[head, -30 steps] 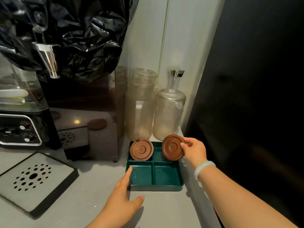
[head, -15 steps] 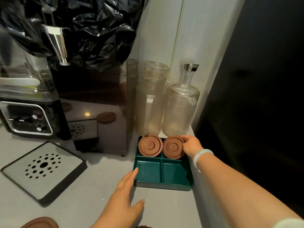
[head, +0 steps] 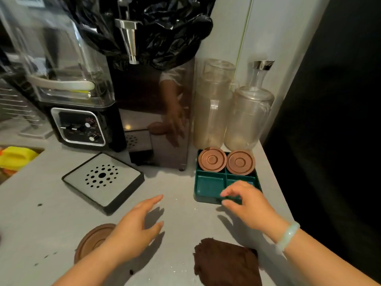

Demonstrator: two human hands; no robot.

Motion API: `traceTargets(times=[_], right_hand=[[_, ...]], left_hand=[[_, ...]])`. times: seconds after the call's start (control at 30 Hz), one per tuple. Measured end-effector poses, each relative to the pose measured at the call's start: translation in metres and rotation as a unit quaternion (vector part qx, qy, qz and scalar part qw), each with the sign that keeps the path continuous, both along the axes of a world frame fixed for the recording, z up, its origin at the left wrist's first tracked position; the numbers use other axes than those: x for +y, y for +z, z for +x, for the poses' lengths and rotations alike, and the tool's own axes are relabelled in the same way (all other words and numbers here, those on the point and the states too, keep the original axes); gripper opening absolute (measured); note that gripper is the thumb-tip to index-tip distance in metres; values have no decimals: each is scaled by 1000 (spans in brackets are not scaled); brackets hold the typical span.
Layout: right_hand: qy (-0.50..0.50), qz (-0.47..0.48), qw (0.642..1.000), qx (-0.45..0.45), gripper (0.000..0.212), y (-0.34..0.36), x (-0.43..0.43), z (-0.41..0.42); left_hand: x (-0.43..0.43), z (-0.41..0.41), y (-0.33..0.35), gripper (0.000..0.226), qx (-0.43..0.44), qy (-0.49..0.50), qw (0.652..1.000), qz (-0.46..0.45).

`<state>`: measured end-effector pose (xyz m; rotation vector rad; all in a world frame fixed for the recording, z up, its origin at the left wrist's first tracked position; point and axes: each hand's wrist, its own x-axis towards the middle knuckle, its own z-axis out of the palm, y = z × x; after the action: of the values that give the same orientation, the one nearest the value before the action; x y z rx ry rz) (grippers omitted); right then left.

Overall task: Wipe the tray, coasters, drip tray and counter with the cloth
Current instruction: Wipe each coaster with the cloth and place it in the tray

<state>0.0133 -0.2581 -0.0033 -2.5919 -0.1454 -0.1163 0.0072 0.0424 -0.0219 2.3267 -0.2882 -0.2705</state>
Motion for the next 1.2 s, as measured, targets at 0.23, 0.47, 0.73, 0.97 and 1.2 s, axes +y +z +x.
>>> traceTargets(times=[0.23,0.47,0.73,0.97,1.2], right_hand=[[61,-105,967,226,73,-19,30,-74],[0,-153,975,164,34,-21,46,-83],[-70,212,970,100,34,9,121,-52],[-47,325,934,142,21,-4,201,-44],[112,36,993,-29,41,-6,249,-58]], left_hand=[[87,-23,-1,70,46,108,992,45],[117,-37,-14,119,22,72,987,140],[120,-42,-23,129,22,50,987,149],[121,-33,-25,121,-25,69,994,81],[109,-28,-4,111,-83,36,996,-20]])
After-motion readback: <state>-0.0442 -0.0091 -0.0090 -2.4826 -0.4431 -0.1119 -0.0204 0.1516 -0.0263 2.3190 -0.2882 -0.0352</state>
